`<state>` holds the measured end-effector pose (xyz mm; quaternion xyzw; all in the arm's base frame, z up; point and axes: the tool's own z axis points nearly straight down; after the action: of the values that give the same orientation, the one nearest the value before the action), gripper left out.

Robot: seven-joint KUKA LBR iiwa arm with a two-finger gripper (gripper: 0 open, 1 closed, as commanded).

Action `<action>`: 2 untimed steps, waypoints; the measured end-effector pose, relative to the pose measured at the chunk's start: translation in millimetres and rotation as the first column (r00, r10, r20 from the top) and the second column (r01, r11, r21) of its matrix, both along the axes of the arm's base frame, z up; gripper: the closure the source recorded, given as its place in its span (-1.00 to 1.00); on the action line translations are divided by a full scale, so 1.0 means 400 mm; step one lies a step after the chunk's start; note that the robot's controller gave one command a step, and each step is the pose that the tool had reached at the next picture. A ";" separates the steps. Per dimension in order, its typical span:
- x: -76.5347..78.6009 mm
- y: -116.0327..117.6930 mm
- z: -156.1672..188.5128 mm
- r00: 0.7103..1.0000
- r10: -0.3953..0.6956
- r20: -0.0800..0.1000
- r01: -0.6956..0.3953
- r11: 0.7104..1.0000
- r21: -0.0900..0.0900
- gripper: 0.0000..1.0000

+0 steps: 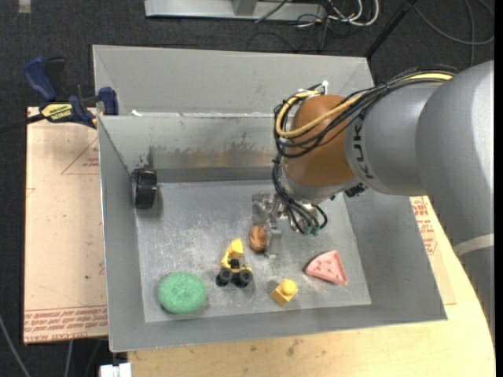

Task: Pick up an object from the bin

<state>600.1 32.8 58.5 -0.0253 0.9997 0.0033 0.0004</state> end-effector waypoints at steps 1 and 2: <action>-0.002 0.000 0.015 1.000 -0.001 0.002 0.001 1.000 -0.001 1.00; -0.006 -0.002 0.061 1.000 0.000 0.000 0.000 1.000 -0.003 1.00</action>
Offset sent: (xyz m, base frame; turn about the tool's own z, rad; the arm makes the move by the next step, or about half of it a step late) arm 0.0001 -0.0001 0.0939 0.0000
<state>597.6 32.1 83.0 -0.0252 0.9997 0.0018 0.0005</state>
